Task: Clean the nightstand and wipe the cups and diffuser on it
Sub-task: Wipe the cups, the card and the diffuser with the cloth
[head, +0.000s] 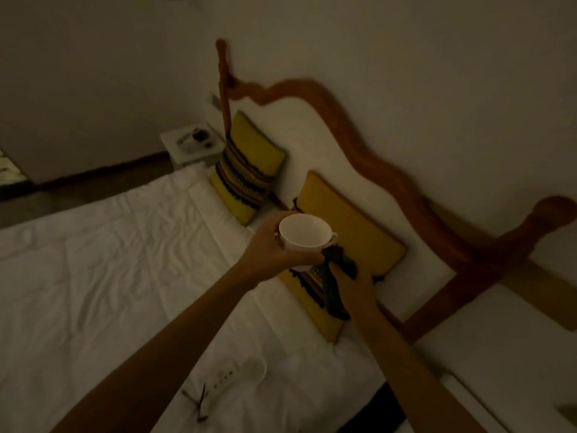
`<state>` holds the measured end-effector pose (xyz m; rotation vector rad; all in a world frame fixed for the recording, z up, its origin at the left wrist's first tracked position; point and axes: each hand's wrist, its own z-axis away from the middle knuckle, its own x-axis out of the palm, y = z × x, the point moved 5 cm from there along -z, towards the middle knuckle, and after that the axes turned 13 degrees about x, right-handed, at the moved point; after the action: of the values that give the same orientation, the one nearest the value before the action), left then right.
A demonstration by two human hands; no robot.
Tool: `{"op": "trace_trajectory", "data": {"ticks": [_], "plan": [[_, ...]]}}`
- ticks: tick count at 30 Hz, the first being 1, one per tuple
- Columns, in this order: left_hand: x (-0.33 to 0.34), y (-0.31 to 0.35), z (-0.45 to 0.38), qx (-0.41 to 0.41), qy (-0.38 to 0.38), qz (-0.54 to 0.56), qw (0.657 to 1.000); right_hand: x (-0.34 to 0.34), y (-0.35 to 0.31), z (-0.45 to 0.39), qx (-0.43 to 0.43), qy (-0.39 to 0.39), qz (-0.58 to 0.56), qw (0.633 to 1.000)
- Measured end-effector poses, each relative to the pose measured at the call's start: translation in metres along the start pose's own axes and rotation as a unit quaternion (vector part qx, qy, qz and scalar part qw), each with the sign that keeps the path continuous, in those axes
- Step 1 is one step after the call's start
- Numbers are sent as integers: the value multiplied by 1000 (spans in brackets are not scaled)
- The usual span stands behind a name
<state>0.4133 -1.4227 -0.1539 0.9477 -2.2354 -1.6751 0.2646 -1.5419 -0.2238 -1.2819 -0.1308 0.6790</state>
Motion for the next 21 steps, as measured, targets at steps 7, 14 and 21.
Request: {"op": "trace_trajectory", "data": {"ticks": [7, 14, 21], "plan": [[13, -147, 60, -122, -15, -188, 975, 23, 135, -12, 77, -28, 105, 991], [66, -286, 113, -207, -137, -283, 927, 36, 249, -22, 134, -57, 161, 976], [127, -400, 157, -240, -255, -335, 875, 38, 337, -44, 145, -73, 186, 969]]}}
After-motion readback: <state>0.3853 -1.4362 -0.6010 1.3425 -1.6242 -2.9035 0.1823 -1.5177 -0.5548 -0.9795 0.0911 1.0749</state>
